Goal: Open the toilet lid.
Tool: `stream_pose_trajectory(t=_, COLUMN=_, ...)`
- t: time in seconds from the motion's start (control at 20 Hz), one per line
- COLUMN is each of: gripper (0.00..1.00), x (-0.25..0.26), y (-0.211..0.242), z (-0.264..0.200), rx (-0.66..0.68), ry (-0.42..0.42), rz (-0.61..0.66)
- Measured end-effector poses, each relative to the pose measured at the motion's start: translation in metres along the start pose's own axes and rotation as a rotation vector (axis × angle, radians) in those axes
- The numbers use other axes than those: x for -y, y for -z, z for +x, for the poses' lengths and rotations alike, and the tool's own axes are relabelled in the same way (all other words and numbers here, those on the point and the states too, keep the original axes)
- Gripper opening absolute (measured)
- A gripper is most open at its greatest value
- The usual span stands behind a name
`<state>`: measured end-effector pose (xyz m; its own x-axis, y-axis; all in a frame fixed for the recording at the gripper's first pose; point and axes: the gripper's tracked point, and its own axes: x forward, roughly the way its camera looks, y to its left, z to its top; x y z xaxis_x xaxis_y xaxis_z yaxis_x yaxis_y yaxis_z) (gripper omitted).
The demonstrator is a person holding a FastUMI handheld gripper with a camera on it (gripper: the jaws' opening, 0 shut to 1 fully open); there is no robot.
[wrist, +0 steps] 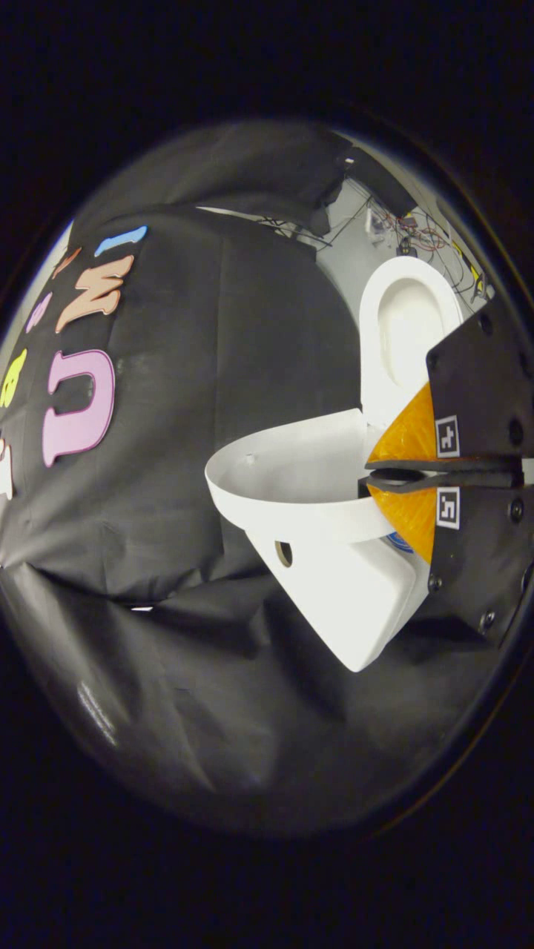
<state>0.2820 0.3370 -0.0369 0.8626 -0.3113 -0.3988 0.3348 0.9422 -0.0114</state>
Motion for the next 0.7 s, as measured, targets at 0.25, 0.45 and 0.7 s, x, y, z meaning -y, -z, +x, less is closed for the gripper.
stream_pose_trajectory(t=0.25, gripper=0.0, x=-0.012, y=0.0003, z=0.0012, rx=0.026, ry=0.038, rz=-0.074)
stream_pose_trajectory(t=0.45, gripper=0.01, x=-0.0123, y=0.0025, z=-0.0007, rx=0.067, ry=0.073, rz=-0.089)
stream_pose_trajectory(t=0.7, gripper=0.03, x=-0.008, y=0.0003, z=0.004, rx=0.114, ry=0.056, rz=-0.087)
